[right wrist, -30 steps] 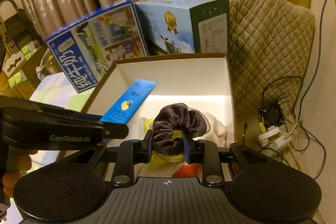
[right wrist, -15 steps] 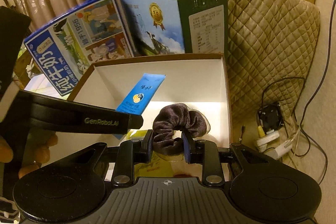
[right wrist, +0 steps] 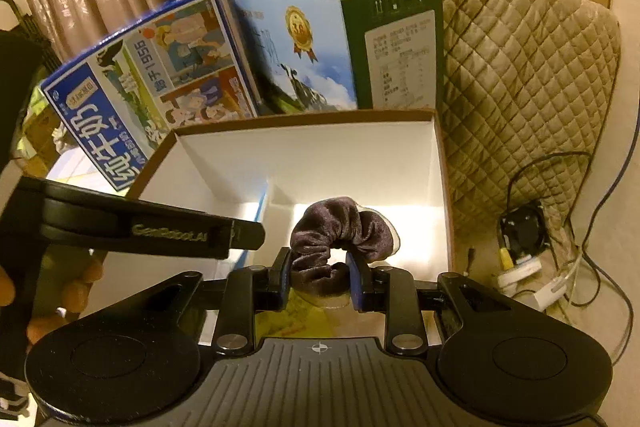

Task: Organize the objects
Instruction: 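Lower the tube and scrunchie into the box and open both tools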

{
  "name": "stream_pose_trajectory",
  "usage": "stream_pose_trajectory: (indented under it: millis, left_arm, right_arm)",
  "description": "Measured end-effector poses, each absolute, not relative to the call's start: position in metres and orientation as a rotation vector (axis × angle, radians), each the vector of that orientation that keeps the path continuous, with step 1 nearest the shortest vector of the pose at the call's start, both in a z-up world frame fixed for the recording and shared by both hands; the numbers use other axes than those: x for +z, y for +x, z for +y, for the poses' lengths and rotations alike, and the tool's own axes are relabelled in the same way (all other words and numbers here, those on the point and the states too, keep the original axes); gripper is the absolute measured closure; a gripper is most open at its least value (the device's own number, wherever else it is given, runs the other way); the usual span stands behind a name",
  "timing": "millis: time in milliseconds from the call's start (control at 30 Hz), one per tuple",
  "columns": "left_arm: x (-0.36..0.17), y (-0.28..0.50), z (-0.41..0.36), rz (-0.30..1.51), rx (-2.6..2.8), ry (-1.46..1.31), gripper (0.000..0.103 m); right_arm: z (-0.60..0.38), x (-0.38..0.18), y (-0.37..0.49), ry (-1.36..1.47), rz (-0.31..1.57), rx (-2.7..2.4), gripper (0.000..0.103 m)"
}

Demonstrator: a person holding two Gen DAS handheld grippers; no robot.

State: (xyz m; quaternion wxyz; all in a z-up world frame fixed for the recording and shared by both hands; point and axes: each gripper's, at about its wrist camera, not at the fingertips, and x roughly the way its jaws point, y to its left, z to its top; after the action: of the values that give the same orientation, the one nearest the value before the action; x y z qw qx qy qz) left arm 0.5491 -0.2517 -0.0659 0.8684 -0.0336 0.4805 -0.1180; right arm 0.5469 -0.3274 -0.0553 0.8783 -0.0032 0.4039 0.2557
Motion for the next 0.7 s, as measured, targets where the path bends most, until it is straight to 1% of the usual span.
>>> stream_pose_trajectory:
  millis: [33, 100, 133, 167, 233, 300, 367, 433, 700]
  left_arm:
    - [-0.063, 0.547, -0.251, 0.997, -0.246, -0.061, 0.052]
    - [-0.056, 0.545, -0.250, 0.977, -0.250, -0.047, 0.048]
    - [-0.052, 0.544, -0.249, 0.969, -0.251, -0.044, 0.041]
    - [-0.049, 0.543, -0.248, 0.959, -0.251, -0.042, 0.036]
    - [-0.044, 0.540, -0.247, 0.944, -0.253, -0.036, 0.033]
    - [-0.039, 0.537, -0.246, 0.936, -0.255, -0.033, 0.027]
    - [-0.034, 0.532, -0.244, 0.926, -0.259, -0.038, 0.020]
    - [-0.030, 0.526, -0.243, 0.922, -0.261, -0.041, 0.018]
    - [-0.015, 0.492, -0.237, 0.897, -0.270, -0.035, 0.013]
  right_arm:
    - [-0.326, -0.055, 0.548, -0.005, 0.837, 0.532, 0.077]
    - [-0.324, -0.055, 0.549, -0.008, 0.825, 0.537, 0.076]
    - [-0.324, -0.055, 0.549, -0.008, 0.810, 0.538, 0.069]
    - [-0.323, -0.054, 0.548, -0.011, 0.797, 0.540, 0.066]
    - [-0.323, -0.051, 0.546, -0.008, 0.768, 0.541, 0.054]
    - [-0.323, -0.047, 0.541, -0.011, 0.740, 0.543, 0.048]
    - [-0.324, -0.045, 0.538, -0.021, 0.741, 0.544, 0.046]
    - [-0.327, -0.043, 0.532, -0.017, 0.742, 0.543, 0.046]
    - [-0.345, -0.032, 0.501, 0.040, 0.776, 0.509, 0.045]
